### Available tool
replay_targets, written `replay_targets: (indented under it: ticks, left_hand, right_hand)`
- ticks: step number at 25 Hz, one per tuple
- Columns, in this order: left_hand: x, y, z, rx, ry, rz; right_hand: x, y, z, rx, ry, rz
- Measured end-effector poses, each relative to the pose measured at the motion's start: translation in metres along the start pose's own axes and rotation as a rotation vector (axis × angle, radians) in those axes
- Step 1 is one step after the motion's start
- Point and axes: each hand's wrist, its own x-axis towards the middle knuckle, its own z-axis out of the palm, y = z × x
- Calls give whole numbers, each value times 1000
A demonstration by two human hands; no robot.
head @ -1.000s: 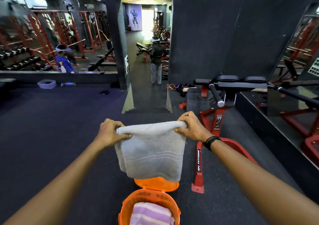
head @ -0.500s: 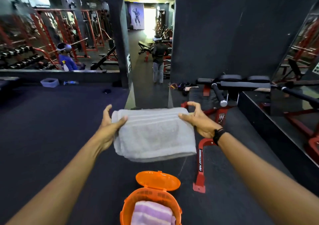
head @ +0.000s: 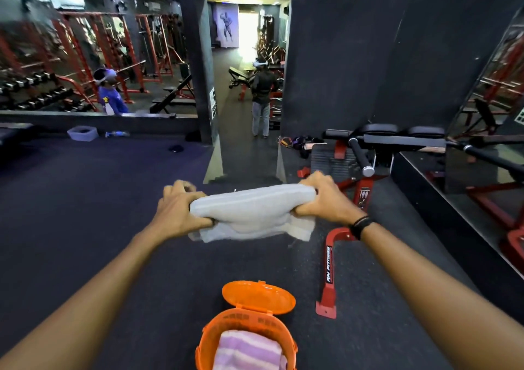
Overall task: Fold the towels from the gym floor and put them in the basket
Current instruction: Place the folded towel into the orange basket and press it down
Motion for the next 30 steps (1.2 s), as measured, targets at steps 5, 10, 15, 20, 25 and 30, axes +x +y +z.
replay_targets:
  ticks: [5,10,15,20,25,30]
  left_hand:
    - [-5,-9,-16,-777,-80,-109]
    - [-1,-37,7,-622,-173,-237]
    - [0,-68,39,-463,-245,-302]
    - [-20,-118,118,-340,-449,-386]
    - [-29,-188,217,-247,-637,-460]
    - [-28,-257,328,-118,-681,-415]
  right_hand:
    - [-5,-16,-2,712,-115,192]
    - [5,-12,20,631,-101,293]
    - [10,19,72,197,-168,389]
    - [-23,92,148,-15,-259,624]
    - [-67,182,234,-39,-268,865]
    - [-96,270,354,53,-350,904]
